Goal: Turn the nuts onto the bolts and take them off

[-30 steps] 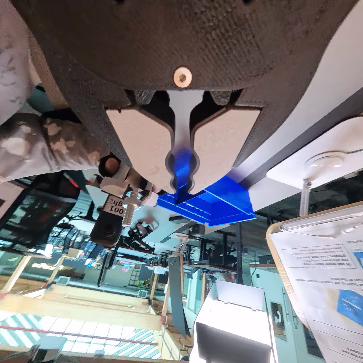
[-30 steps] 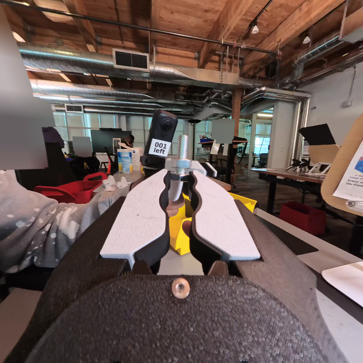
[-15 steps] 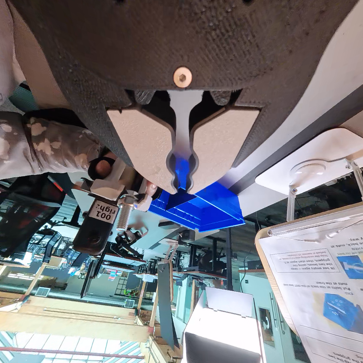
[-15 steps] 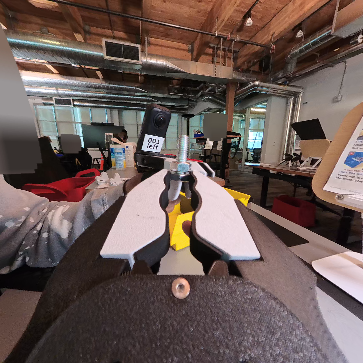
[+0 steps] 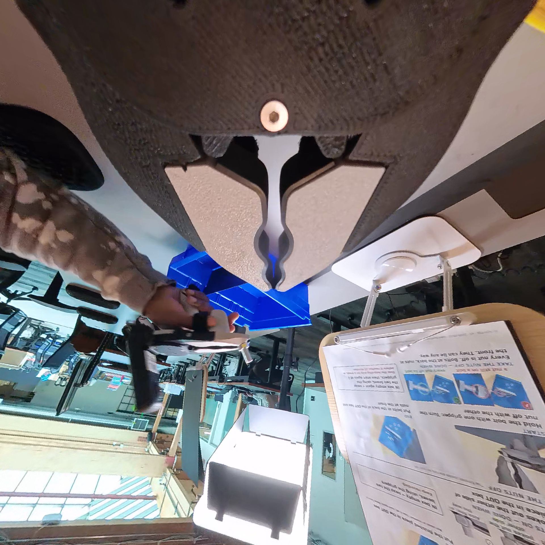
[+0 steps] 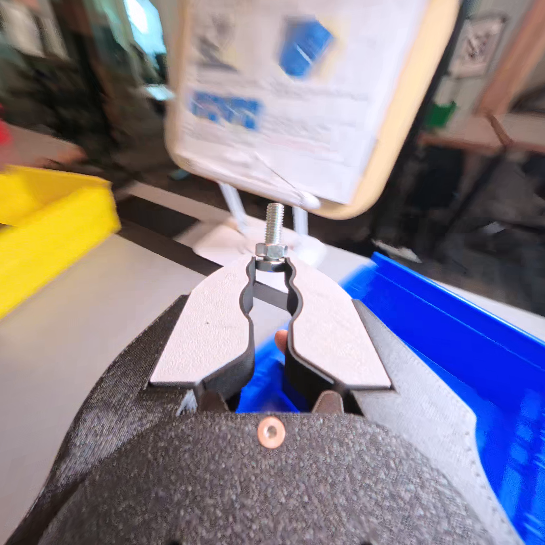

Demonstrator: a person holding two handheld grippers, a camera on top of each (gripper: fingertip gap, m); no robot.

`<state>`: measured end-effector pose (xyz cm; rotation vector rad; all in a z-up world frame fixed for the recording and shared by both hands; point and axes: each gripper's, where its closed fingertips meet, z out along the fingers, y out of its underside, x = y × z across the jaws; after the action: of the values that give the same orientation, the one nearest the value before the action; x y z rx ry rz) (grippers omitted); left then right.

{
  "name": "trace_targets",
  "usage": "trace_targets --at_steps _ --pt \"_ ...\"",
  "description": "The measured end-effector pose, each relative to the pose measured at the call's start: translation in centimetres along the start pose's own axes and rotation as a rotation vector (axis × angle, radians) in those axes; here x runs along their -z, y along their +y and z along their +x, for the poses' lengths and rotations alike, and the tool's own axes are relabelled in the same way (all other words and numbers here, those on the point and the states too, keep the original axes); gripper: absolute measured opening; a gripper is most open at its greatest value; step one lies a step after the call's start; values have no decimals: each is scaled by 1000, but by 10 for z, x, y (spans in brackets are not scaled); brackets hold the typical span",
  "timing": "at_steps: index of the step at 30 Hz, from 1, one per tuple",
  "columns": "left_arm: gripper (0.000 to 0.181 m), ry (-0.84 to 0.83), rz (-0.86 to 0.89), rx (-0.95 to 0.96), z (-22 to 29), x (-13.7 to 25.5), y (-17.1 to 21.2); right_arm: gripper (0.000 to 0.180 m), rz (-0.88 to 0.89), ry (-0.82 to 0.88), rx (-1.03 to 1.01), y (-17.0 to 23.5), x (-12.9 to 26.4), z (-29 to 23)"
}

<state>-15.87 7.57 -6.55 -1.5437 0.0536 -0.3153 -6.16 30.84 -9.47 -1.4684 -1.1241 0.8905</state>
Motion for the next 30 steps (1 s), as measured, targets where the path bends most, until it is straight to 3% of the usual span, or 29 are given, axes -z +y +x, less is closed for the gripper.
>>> trace_targets --at_steps 4,8,15,19,22,25,30 --pt "0 -16 -12 -17 -7 6 -3 19 -371 221 1 66 -29 106" --pt "0 -42 10 -20 -18 17 -11 19 -670 313 -61 129 -39 162" --pt "0 -97 53 29 -48 35 -20 18 -985 372 -107 191 -39 186" --pt "1 -150 42 18 -65 43 -17 19 -1048 378 -111 197 -38 185" --pt "1 -193 21 5 -78 47 -12 31 -990 364 -64 177 -39 183" --pt "1 -245 -1 -15 -91 55 -9 38 -780 315 -48 130 -42 168" --pt "0 -386 -59 -70 -122 78 -8 34 -340 106 -39 40 -6 68"
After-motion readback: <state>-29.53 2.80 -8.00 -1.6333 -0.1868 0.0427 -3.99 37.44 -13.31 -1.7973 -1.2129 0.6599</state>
